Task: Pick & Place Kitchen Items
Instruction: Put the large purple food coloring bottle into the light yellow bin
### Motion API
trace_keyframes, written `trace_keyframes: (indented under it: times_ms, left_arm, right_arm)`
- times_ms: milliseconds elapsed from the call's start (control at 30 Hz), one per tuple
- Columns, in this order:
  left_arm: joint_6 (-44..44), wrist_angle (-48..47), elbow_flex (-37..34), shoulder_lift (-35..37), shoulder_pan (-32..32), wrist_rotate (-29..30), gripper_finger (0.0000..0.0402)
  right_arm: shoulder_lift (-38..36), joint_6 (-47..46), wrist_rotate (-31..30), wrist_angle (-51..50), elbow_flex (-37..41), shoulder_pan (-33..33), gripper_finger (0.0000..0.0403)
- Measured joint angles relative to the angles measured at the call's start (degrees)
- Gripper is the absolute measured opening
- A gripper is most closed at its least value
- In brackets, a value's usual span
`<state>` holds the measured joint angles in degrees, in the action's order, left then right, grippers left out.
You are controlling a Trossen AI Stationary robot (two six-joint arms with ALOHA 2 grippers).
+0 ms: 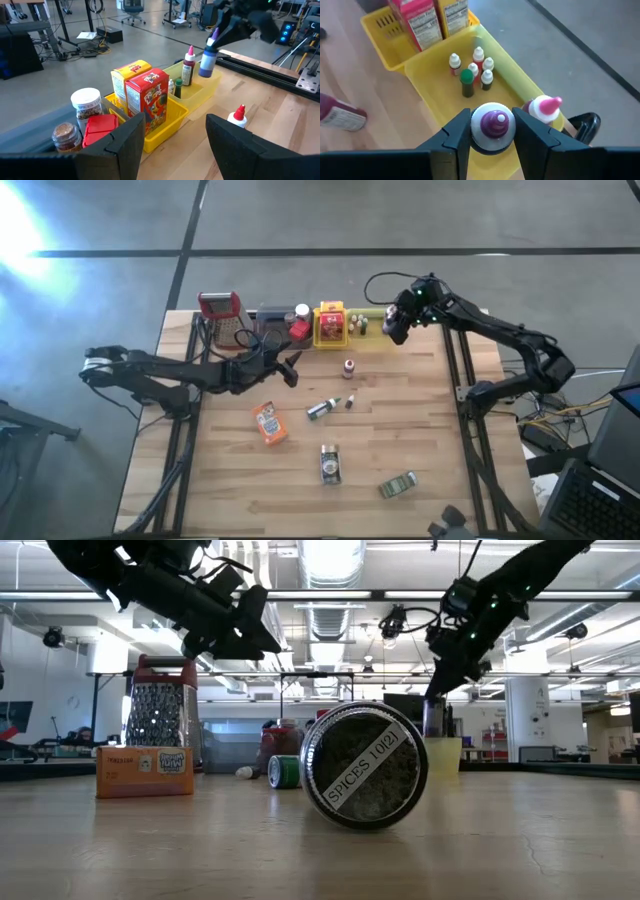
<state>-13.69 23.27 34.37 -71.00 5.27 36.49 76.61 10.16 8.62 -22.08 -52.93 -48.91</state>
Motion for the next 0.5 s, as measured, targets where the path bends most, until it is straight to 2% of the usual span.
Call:
trace_keyframes:
  times_ms: [267, 500]
  left_arm:
    - [0.0, 0.0, 0.0, 0.0, 0.0, 0.0, 0.0216]
    - [0.0, 0.0, 0.0, 0.0, 0.0, 0.0, 0.0216]
  right_arm:
    - [5.9, 2.2, -0.2, 3.2, 0.1, -1.4, 0.0125]
    - [9.5, 3.2, -0.2, 5.5, 0.5, -3.1, 0.0112]
